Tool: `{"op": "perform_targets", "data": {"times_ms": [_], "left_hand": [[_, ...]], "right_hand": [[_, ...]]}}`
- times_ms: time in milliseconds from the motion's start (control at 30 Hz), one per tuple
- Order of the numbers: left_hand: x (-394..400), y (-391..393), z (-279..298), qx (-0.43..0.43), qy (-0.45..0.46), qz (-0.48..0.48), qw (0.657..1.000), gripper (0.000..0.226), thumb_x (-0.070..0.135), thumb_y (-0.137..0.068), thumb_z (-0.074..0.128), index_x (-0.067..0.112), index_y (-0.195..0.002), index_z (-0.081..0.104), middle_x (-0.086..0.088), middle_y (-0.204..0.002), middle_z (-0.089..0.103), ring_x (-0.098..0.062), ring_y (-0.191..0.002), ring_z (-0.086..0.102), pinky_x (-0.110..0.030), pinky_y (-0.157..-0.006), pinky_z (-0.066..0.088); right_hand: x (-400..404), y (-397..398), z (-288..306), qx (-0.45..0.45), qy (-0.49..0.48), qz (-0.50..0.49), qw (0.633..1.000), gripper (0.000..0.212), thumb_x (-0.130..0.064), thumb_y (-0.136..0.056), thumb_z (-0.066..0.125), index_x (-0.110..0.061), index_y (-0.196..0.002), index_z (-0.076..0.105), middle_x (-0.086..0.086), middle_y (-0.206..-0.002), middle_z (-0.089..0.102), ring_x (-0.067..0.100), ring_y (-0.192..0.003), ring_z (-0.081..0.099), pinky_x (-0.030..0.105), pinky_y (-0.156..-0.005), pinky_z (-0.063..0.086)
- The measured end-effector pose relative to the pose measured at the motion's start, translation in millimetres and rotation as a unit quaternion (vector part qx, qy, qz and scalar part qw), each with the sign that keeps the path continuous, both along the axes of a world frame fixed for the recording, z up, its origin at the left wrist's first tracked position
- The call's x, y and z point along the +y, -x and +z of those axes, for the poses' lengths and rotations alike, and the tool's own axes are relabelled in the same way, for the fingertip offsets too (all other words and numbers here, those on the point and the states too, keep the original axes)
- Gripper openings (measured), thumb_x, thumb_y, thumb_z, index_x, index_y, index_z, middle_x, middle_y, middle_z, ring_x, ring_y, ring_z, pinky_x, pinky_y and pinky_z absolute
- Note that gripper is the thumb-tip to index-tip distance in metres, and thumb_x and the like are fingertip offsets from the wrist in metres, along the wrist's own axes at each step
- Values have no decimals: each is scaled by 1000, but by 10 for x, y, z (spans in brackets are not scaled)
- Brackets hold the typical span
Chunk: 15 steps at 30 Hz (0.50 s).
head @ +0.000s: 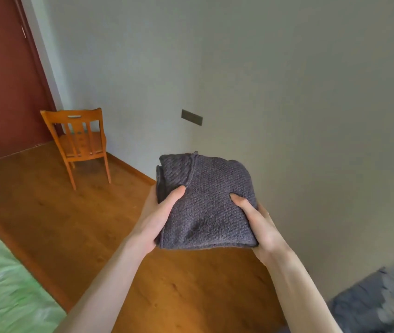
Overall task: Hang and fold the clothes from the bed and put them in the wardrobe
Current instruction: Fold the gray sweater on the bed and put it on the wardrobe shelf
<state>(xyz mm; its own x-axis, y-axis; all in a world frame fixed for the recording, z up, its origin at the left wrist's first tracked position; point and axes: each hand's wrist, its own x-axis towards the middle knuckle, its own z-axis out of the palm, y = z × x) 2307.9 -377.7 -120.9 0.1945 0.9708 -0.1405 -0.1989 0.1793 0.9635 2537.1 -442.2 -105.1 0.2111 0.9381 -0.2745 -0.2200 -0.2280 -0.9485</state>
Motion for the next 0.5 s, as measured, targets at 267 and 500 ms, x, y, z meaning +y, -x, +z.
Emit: {"op": "perform_targets", "data": {"times_ms": [267, 500], "left_hand": [[965, -207, -64, 27, -5, 53, 998, 63, 77, -67, 82, 63, -119, 51, 26, -120, 65, -1, -102, 69, -19, -67, 57], [1876, -183, -211, 29, -12, 152, 988, 94, 73, -63, 89, 46, -144, 49, 12, -132, 69, -13, -110, 74, -42, -94, 63]], "right_hand": [[1155, -182, -52, -36, 20, 37, 998, 104, -74, -58, 88, -42, -147, 46, -2, -131, 70, 23, -113, 72, 47, -101, 58], [2494, -233, -192, -78, 8, 119, 990, 105, -73, -63, 84, -34, -153, 46, -4, -139, 63, 23, -121, 65, 49, -104, 56]]}}
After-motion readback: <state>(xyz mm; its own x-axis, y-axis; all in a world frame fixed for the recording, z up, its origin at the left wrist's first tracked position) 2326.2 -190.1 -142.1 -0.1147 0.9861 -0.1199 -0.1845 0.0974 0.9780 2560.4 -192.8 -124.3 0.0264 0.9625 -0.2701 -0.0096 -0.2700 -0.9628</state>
